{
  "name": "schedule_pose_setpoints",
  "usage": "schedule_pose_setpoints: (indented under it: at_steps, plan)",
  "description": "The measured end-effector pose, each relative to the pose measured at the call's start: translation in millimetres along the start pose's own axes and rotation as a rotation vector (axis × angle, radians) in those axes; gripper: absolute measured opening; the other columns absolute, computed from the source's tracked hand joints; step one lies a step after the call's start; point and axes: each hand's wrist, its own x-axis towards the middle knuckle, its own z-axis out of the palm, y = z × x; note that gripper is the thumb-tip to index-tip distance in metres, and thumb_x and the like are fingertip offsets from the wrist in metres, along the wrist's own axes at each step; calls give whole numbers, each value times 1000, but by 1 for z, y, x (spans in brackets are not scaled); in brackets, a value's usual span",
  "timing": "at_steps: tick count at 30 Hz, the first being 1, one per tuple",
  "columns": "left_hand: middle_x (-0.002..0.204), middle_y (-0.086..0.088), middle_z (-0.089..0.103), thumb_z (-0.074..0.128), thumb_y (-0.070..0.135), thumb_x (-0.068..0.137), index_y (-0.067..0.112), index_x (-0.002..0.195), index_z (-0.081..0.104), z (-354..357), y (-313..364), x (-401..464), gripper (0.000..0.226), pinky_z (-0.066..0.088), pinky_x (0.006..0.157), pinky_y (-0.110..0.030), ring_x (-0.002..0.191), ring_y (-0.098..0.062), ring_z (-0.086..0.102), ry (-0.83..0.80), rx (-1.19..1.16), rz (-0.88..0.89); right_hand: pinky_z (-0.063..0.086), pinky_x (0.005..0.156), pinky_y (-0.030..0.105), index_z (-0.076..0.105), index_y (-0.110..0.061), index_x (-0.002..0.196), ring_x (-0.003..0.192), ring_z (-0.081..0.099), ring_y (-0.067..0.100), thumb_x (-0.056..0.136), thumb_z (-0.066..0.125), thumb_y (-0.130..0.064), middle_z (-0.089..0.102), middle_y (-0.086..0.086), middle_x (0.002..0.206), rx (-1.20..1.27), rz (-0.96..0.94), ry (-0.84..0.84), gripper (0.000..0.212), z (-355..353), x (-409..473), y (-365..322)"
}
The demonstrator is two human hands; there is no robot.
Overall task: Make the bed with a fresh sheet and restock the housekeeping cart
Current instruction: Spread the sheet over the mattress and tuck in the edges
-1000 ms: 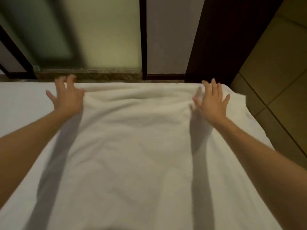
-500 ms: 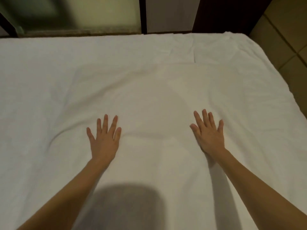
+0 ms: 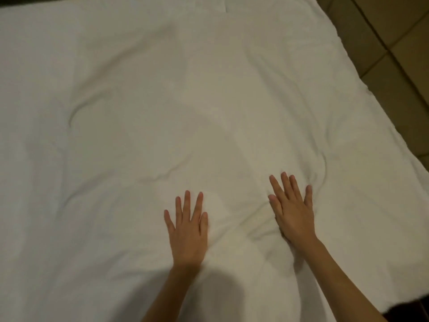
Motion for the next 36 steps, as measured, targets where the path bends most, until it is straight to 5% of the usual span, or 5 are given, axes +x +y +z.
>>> schedule_pose_setpoints:
  at_steps: [10, 18, 22, 31, 36]
  plan:
    - [156, -2, 26, 9, 52, 100, 34, 148, 23, 47, 11, -171, 53, -1, 115, -38, 144, -20, 14, 74, -64, 43, -9, 115, 40, 13, -31, 149, 144, -4, 13, 96, 3, -52, 5, -3, 156, 22, -139, 6, 58, 50, -157, 50]
    - [114, -8, 61, 63, 27, 87, 15, 119, 63, 64, 37, -194, 33, 45, 82, -32, 101, -24, 55, 177, -230, 63, 32, 105, 21, 55, -15, 127, 126, 34, 15, 89, 64, -24, 32, 1, 136, 728, -75, -32, 39, 51, -209, 37]
    - [96, -5, 61, 53, 13, 95, 11, 104, 61, 56, 49, -184, 12, 48, 73, -31, 88, -21, 57, 155, -286, -3, 23, 86, -7, 51, -10, 127, 107, 41, 9, 89, 62, -10, 33, 4, 125, 796, -56, -76, 40, 54, -204, 12]
    - [115, -10, 59, 76, 29, 77, 11, 118, 60, 70, 72, -227, 47, 44, 88, -32, 104, -25, 53, 68, -149, 161, 35, 72, -2, 63, -15, 92, 81, 50, -4, 89, 60, -5, 53, 0, 96, 879, 58, -10, 11, 31, -222, 47]
    - [90, -6, 63, 62, 14, 90, 8, 91, 66, 73, 87, -220, 8, 39, 69, -24, 83, -21, 59, 20, -196, 137, 35, 70, -1, 68, -5, 91, 76, 48, -2, 88, 59, 0, 48, -1, 90, 861, 72, -33, 11, 33, -234, 62]
